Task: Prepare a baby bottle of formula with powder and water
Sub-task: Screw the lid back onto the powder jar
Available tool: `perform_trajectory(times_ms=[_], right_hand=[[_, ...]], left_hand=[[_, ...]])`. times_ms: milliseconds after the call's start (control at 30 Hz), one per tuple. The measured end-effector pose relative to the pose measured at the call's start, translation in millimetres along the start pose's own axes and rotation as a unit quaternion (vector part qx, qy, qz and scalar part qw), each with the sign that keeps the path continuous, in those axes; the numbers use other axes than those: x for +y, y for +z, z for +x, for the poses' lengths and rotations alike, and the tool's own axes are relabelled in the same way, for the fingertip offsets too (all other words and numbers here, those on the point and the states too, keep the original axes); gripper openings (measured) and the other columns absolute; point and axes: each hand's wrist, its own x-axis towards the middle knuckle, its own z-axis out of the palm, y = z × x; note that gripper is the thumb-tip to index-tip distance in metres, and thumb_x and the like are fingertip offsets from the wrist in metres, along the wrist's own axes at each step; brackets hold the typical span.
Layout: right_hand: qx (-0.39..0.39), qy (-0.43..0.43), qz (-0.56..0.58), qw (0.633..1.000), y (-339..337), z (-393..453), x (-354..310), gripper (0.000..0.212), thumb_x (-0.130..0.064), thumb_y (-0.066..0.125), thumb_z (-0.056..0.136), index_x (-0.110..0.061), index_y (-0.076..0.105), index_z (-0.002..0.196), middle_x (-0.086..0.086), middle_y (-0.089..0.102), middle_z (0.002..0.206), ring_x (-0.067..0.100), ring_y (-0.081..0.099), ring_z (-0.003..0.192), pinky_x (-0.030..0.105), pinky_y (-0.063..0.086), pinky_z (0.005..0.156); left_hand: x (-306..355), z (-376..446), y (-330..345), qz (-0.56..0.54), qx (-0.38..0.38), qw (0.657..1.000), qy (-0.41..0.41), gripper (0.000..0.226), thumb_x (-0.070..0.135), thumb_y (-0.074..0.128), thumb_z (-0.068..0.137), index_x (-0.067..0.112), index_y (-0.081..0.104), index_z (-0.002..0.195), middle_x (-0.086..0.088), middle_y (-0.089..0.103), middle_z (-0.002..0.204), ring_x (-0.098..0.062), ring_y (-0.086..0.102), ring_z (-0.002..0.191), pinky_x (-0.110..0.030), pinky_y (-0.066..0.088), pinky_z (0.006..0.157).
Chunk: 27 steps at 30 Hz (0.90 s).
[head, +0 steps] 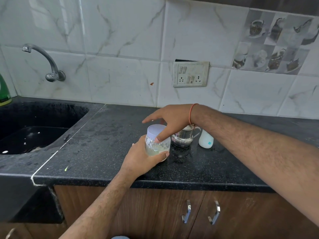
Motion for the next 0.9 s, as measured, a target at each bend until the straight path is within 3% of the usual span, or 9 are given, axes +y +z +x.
perform_trajectory(times_ms=[67,100,200,267,467,567,667,900], right_hand=[[-0.003,-0.007,0.023,1.000,0.2,-0.5,0.3,0.069,-0.045,0.077,0.092,-0.038,0.049,0.155,-0.016,0.056,0.151,-0.023,0.048,0.088,0.013,0.034,0.086],[0.005,-0.003,0.020,1.000,2.4,0.1,0.0,0.065,-0.042,0.077,0.094,-0.036,0.052,0.154,-0.014,0.058,0.150,-0.021,0.048,0.086,0.014,0.033,0.084],[0.028,-0.004,-0.015,0.999,9.3,2.0,-1.8,0.063,-0.043,0.073,0.096,-0.029,0.053,0.154,-0.007,0.059,0.153,0.005,0.059,0.120,0.024,0.037,0.095],[0.027,-0.015,-0.035,0.999,9.4,2.8,-0.9,0.065,-0.044,0.072,0.097,-0.028,0.051,0.156,-0.007,0.057,0.155,0.012,0.055,0.133,0.026,0.039,0.101],[0.009,-0.001,-0.008,1.000,8.6,-2.5,8.3,0.072,-0.046,0.075,0.094,-0.034,0.046,0.159,-0.008,0.055,0.155,0.015,0.059,0.129,0.031,0.044,0.107],[0.027,-0.004,-0.015,1.000,13.3,-3.3,9.1,0.070,-0.047,0.073,0.096,-0.033,0.046,0.159,-0.008,0.055,0.156,0.015,0.057,0.130,0.027,0.040,0.102],[0.036,-0.009,-0.004,0.999,17.5,-3.0,13.0,0.068,-0.049,0.073,0.095,-0.034,0.049,0.157,-0.007,0.059,0.149,0.015,0.060,0.125,0.032,0.045,0.105],[0.055,-0.001,0.022,0.998,22.2,-2.4,17.4,0.065,-0.053,0.075,0.092,-0.033,0.055,0.151,-0.009,0.067,0.142,0.017,0.065,0.118,0.039,0.050,0.107]], left_hand=[[-0.2,0.0,0.1,-0.004,-0.002,1.000,0.002,0.065,0.058,0.090,0.079,0.042,0.050,0.128,0.028,0.063,0.110,-0.013,0.067,0.116,-0.044,0.053,0.108],[-0.6,0.1,0.0,-0.006,-0.003,1.000,0.003,0.065,0.059,0.089,0.079,0.041,0.051,0.129,0.028,0.064,0.110,-0.013,0.067,0.116,-0.045,0.053,0.109],[-1.3,-0.1,-0.4,-0.010,-0.003,1.000,0.005,0.069,0.065,0.087,0.074,0.042,0.053,0.130,0.028,0.066,0.111,-0.012,0.067,0.114,-0.049,0.051,0.114],[-1.4,-0.2,-0.4,-0.011,-0.001,1.000,0.005,0.071,0.063,0.088,0.075,0.040,0.054,0.132,0.027,0.066,0.111,-0.012,0.067,0.116,-0.047,0.052,0.112],[-0.4,0.6,-0.4,-0.020,-0.007,1.000,0.006,0.080,0.080,0.075,0.059,0.045,0.051,0.127,0.028,0.067,0.112,-0.011,0.068,0.115,-0.054,0.048,0.118],[-0.9,-0.2,0.9,-0.020,-0.002,1.000,0.015,0.071,0.076,0.079,0.066,0.047,0.052,0.125,0.029,0.068,0.111,-0.007,0.068,0.113,-0.055,0.046,0.118],[-1.8,-1.7,1.3,-0.017,0.009,1.000,0.018,0.064,0.065,0.085,0.076,0.046,0.052,0.127,0.029,0.068,0.112,-0.010,0.068,0.114,-0.053,0.050,0.115],[-3.2,-0.3,2.8,0.001,0.026,1.000,0.011,0.068,0.062,0.089,0.078,0.036,0.058,0.133,0.025,0.069,0.113,-0.011,0.069,0.112,-0.047,0.054,0.108]])
